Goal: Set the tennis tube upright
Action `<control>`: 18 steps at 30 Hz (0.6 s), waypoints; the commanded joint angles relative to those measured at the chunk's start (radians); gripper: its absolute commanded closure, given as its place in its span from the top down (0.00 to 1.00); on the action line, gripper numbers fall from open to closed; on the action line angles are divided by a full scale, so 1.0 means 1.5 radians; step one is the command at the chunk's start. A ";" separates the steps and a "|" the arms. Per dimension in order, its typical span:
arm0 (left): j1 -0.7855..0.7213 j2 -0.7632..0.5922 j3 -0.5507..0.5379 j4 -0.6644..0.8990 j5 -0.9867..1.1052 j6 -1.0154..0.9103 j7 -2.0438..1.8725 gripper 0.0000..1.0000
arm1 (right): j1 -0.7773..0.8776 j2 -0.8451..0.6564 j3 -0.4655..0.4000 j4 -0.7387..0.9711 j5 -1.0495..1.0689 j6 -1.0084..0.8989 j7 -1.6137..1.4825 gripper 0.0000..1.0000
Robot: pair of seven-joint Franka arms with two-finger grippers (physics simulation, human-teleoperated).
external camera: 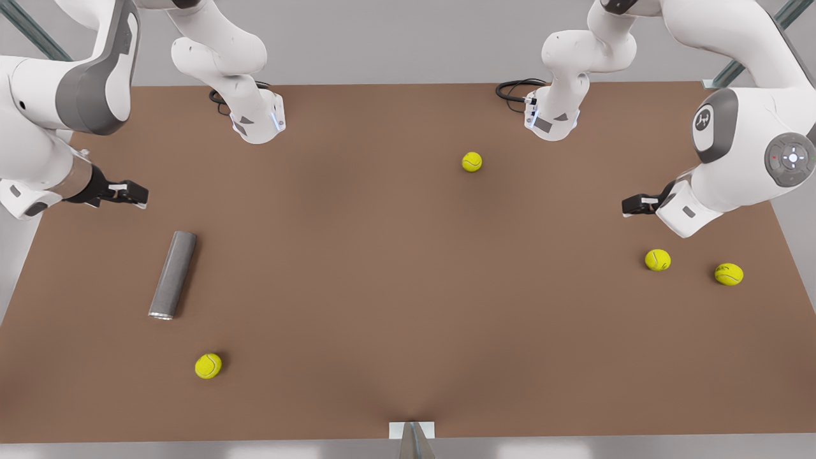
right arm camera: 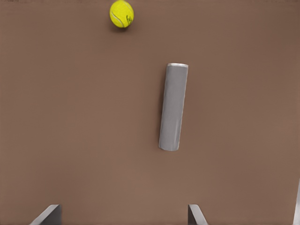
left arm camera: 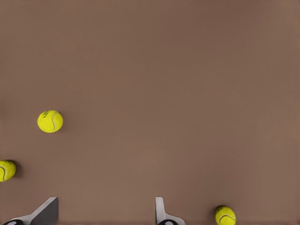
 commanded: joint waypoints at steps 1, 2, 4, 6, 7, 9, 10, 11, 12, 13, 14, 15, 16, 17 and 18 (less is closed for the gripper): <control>0.000 -0.001 0.000 -0.004 0.001 0.006 -0.001 1.00 | 0.000 -0.001 0.000 -0.003 0.000 0.009 -0.001 1.00; 0.000 -0.001 0.000 -0.004 0.001 0.006 -0.002 1.00 | 0.000 -0.001 -0.001 -0.004 -0.005 0.007 -0.006 1.00; 0.000 -0.001 0.000 -0.006 0.001 0.007 -0.002 1.00 | -0.001 0.001 -0.002 -0.030 -0.018 0.005 -0.037 1.00; 0.000 0.000 0.000 -0.009 0.002 0.013 -0.002 1.00 | -0.018 0.049 -0.002 -0.076 -0.050 0.078 -0.039 1.00; 0.001 0.000 0.000 -0.013 0.002 0.016 -0.002 1.00 | -0.031 0.067 -0.002 -0.103 -0.045 0.123 -0.039 1.00; 0.006 0.000 0.001 -0.022 0.003 0.040 0.001 1.00 | -0.071 0.080 -0.002 -0.171 -0.045 0.231 -0.039 1.00; 0.006 0.004 0.001 -0.025 0.003 0.040 -0.001 1.00 | -0.083 0.073 -0.002 -0.218 -0.045 0.290 -0.039 1.00; 0.008 0.013 0.001 -0.024 0.002 0.040 -0.001 1.00 | -0.091 0.075 -0.002 -0.242 -0.045 0.323 -0.040 1.00; 0.011 0.019 0.000 -0.024 0.001 0.039 -0.001 1.00 | -0.101 0.075 -0.002 -0.276 -0.044 0.366 -0.040 1.00; 0.013 0.022 -0.001 -0.023 0.001 0.038 -0.001 1.00 | -0.108 0.079 -0.002 -0.305 -0.044 0.418 -0.040 1.00; 0.013 0.023 -0.001 -0.023 0.001 0.037 -0.001 1.00 | -0.113 0.080 -0.002 -0.326 -0.030 0.442 -0.040 1.00; 0.013 0.023 -0.001 -0.023 0.001 0.036 -0.001 1.00 | -0.113 0.082 -0.002 -0.338 -0.022 0.458 -0.040 1.00; 0.012 0.021 -0.002 -0.023 0.002 0.039 -0.001 1.00 | -0.119 0.092 -0.002 -0.341 -0.022 0.471 -0.040 1.00; 0.010 0.019 -0.002 -0.024 0.003 0.040 -0.002 1.00 | -0.120 0.106 -0.002 -0.342 -0.017 0.478 -0.039 1.00; 0.010 0.019 -0.002 -0.024 0.003 0.041 -0.002 1.00 | -0.121 0.118 -0.002 -0.340 -0.015 0.485 -0.040 1.00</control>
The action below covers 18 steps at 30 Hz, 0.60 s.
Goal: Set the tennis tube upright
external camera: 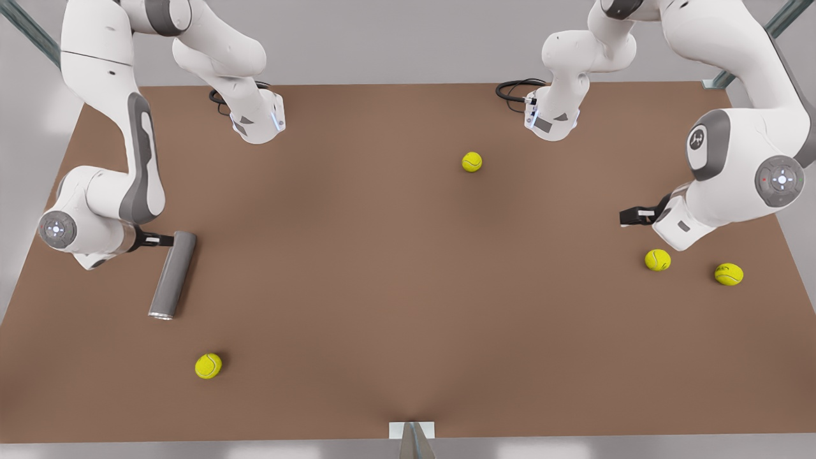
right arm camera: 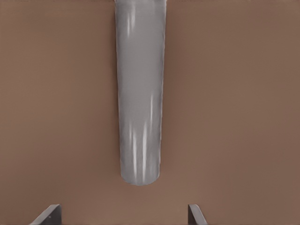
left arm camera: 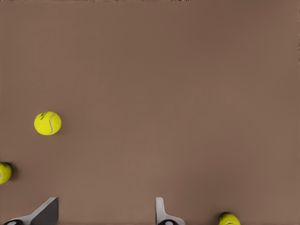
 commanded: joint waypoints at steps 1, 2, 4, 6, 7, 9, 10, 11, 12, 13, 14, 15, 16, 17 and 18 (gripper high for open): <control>0.000 -0.001 0.000 -0.003 0.001 0.010 -0.001 1.00 | 0.000 0.025 0.000 0.002 0.022 0.126 -0.017 1.00; 0.000 -0.001 0.000 -0.006 0.001 0.011 -0.001 1.00 | -0.011 0.043 0.000 0.003 0.036 0.145 -0.018 1.00; 0.001 -0.002 0.000 -0.009 0.001 0.013 -0.001 1.00 | -0.021 0.065 0.000 0.002 0.042 0.159 -0.038 1.00; 0.002 -0.003 0.000 -0.022 0.001 0.028 -0.001 1.00 | -0.030 0.091 0.000 -0.001 0.074 0.160 -0.058 1.00; 0.002 -0.003 0.000 -0.022 0.000 0.028 -0.001 1.00 | -0.030 0.112 0.000 0.001 0.084 0.172 -0.065 1.00; 0.001 -0.003 0.000 -0.023 0.000 0.028 -0.001 1.00 | -0.032 0.119 0.000 -0.003 0.084 0.177 -0.073 1.00; 0.000 -0.003 0.000 -0.023 0.000 0.027 -0.001 1.00 | -0.033 0.125 0.000 -0.003 0.084 0.177 -0.076 1.00; -0.002 -0.003 -0.001 -0.023 -0.001 0.027 -0.001 1.00 | -0.033 0.131 0.000 -0.003 0.083 0.177 -0.077 1.00; -0.002 -0.003 -0.002 -0.022 -0.001 0.029 -0.001 1.00 | -0.034 0.141 0.000 -0.003 0.084 0.177 -0.090 1.00; -0.003 -0.003 -0.002 -0.022 -0.001 0.030 -0.001 1.00 | -0.034 0.145 -0.001 -0.003 0.084 0.177 -0.092 1.00; -0.004 -0.003 -0.002 -0.022 -0.001 0.031 -0.001 1.00 | -0.042 0.147 -0.001 -0.003 0.083 0.178 -0.094 1.00; -0.006 -0.004 -0.003 -0.022 -0.001 0.030 -0.002 1.00 | -0.044 0.153 0.000 -0.004 0.083 0.181 -0.095 1.00; -0.007 -0.003 -0.003 -0.022 -0.001 0.029 -0.001 1.00 | -0.046 0.155 0.000 -0.004 0.083 0.187 -0.094 1.00; -0.007 -0.003 -0.003 -0.023 -0.001 0.030 -0.001 1.00 | -0.045 0.162 0.000 -0.004 0.083 0.198 -0.095 1.00; -0.007 -0.001 -0.003 -0.023 -0.001 0.030 -0.001 1.00 | -0.045 0.164 0.000 -0.005 0.083 0.204 -0.095 1.00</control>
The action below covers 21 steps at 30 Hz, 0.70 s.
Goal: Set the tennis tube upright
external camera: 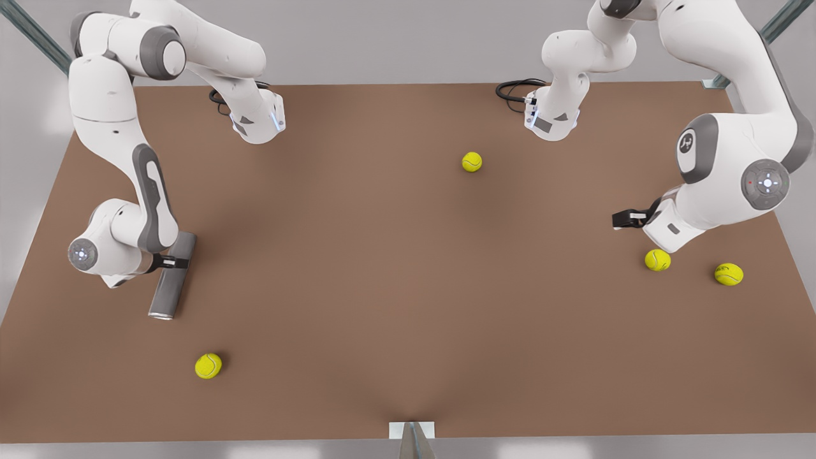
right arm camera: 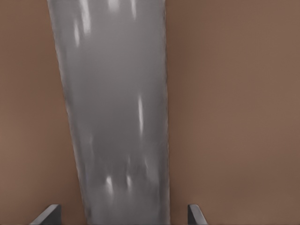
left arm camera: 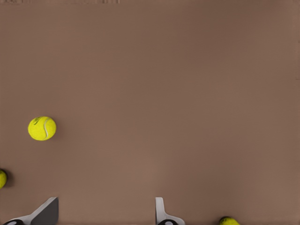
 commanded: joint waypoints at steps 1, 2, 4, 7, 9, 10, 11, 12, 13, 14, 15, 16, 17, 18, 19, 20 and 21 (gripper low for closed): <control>0.000 0.001 0.000 0.000 0.000 0.002 0.000 1.00 | -0.001 0.010 0.000 0.000 0.003 0.032 -0.049 1.00; 0.001 0.002 -0.001 0.000 0.000 0.002 0.000 1.00 | 0.000 0.014 0.000 0.000 0.002 0.038 -0.049 1.00; 0.001 0.004 -0.001 0.000 0.000 0.002 0.000 1.00 | 0.000 0.024 0.000 0.001 0.002 0.046 -0.049 1.00; 0.001 0.008 0.000 0.000 0.000 0.002 0.000 1.00 | 0.000 0.042 0.000 0.004 0.001 0.076 -0.054 1.00; 0.001 0.009 0.000 0.000 0.000 0.002 0.000 1.00 | 0.000 0.044 0.000 0.003 0.001 0.086 -0.054 1.00; 0.001 0.008 0.000 0.000 0.000 0.002 0.000 1.00 | 0.000 0.050 0.001 0.003 0.001 0.093 -0.054 1.00; 0.001 0.009 0.000 0.000 0.000 0.002 0.000 1.00 | 0.000 0.052 0.001 0.003 0.001 0.097 -0.054 1.00; 0.001 0.009 0.000 0.000 0.000 0.002 0.000 1.00 | 0.000 0.053 0.001 0.002 0.001 0.098 -0.054 1.00; 0.001 0.009 0.000 0.000 0.000 0.002 0.000 1.00 | 0.000 0.054 0.001 0.001 0.002 0.098 -0.054 1.00; 0.001 0.010 0.000 0.000 0.000 0.002 0.000 1.00 | 0.000 0.054 0.001 -0.001 0.003 0.098 -0.054 1.00; 0.001 0.010 0.000 0.000 0.000 0.002 0.000 1.00 | 0.000 0.055 0.001 -0.001 0.003 0.098 -0.054 1.00; 0.002 0.010 0.000 0.000 0.000 0.002 0.001 1.00 | 0.000 0.055 0.001 -0.002 0.003 0.098 -0.054 1.00; 0.003 0.010 0.000 0.000 0.000 0.002 0.001 1.00 | 0.000 0.055 0.001 -0.004 0.003 0.098 -0.054 1.00; 0.002 0.010 0.000 0.000 0.000 0.002 0.000 1.00 | 0.000 0.054 0.001 -0.004 0.003 0.098 -0.054 1.00; 0.002 0.010 0.000 0.000 0.000 0.002 0.000 1.00 | 0.000 0.055 0.001 -0.004 0.003 0.098 -0.054 1.00; 0.002 0.010 0.000 0.000 0.000 0.002 0.000 1.00 | 0.000 0.055 0.001 -0.004 0.003 0.098 -0.054 0.97; 0.002 0.010 0.000 0.000 0.000 0.002 0.000 1.00 | 0.000 0.054 0.001 -0.004 0.003 0.098 -0.054 0.90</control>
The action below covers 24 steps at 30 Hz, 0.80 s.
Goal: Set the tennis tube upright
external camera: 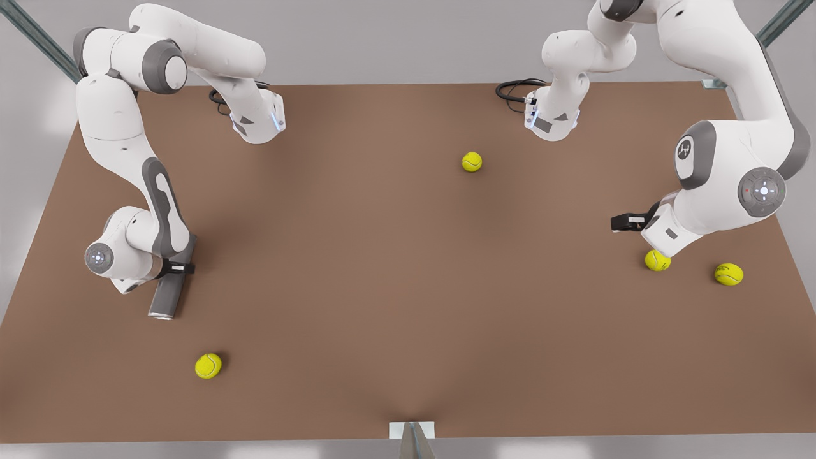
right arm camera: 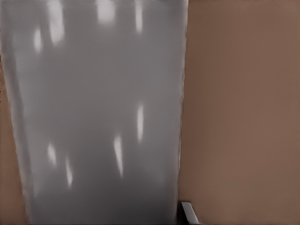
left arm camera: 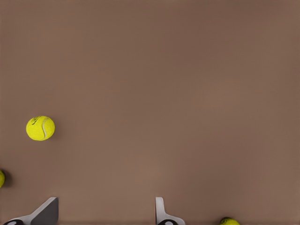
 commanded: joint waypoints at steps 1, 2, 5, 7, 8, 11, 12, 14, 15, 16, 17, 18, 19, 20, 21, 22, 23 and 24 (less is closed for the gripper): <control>0.000 0.002 0.000 0.000 0.000 0.000 0.000 1.00 | 0.000 0.001 0.000 0.000 0.003 0.006 -0.020 0.87; 0.000 0.002 0.000 0.000 0.000 -0.001 0.000 1.00 | 0.000 0.000 0.000 0.000 0.003 0.002 -0.019 0.85; -0.001 0.001 -0.001 0.000 0.000 -0.004 -0.001 1.00 | -0.001 -0.005 0.001 0.001 0.003 -0.006 -0.023 0.77; -0.002 0.002 0.000 0.000 0.001 -0.004 -0.001 1.00 | -0.005 -0.005 0.001 0.003 0.003 -0.009 -0.023 0.73; -0.002 0.002 -0.001 0.001 0.001 -0.003 -0.001 1.00 | -0.005 -0.004 0.001 0.004 0.003 -0.009 -0.024 0.73; -0.002 0.003 -0.001 0.000 0.001 -0.003 -0.001 1.00 | -0.005 -0.011 0.002 0.010 0.003 -0.033 -0.026 0.73; -0.002 0.003 -0.001 0.000 0.001 -0.003 -0.001 1.00 | -0.003 -0.026 0.006 0.015 0.003 -0.060 -0.026 0.73; -0.001 0.007 -0.001 0.000 0.002 -0.001 -0.001 1.00 | 0.000 -0.061 0.030 0.021 0.004 -0.105 -0.026 0.73; -0.001 0.007 0.000 0.000 0.002 -0.001 -0.001 1.00 | 0.000 -0.080 0.046 0.022 0.003 -0.121 -0.026 0.74; -0.001 0.007 0.000 0.000 0.002 -0.001 -0.001 1.00 | 0.001 -0.086 0.067 0.035 0.003 -0.138 -0.026 0.74; -0.001 0.007 0.000 0.000 0.003 0.000 -0.001 1.00 | 0.001 -0.108 0.098 0.035 0.003 -0.153 -0.029 0.74; -0.001 0.006 0.000 0.000 0.003 0.000 -0.001 1.00 | 0.001 -0.119 0.128 0.041 0.003 -0.161 -0.050 0.74; -0.002 0.006 -0.001 0.000 0.003 0.001 -0.001 1.00 | 0.002 -0.119 0.164 0.067 0.002 -0.186 -0.063 0.74; -0.001 0.006 -0.001 0.000 0.003 0.004 -0.001 1.00 | 0.004 -0.118 0.195 0.081 0.001 -0.195 -0.072 0.74; -0.001 0.006 -0.001 0.000 0.002 0.006 -0.001 1.00 | 0.022 -0.114 0.225 0.092 -0.002 -0.194 -0.075 0.74; -0.001 0.006 -0.001 -0.004 0.002 0.013 -0.001 1.00 | 0.080 -0.108 0.227 0.112 -0.004 -0.194 -0.071 0.74; 0.000 0.006 -0.001 -0.006 0.002 0.016 -0.001 1.00 | 0.125 -0.090 0.227 0.139 -0.005 -0.193 -0.068 0.74; 0.000 0.006 -0.001 -0.007 0.002 0.019 -0.001 1.00 | 0.166 -0.065 0.227 0.174 -0.014 -0.189 -0.070 0.74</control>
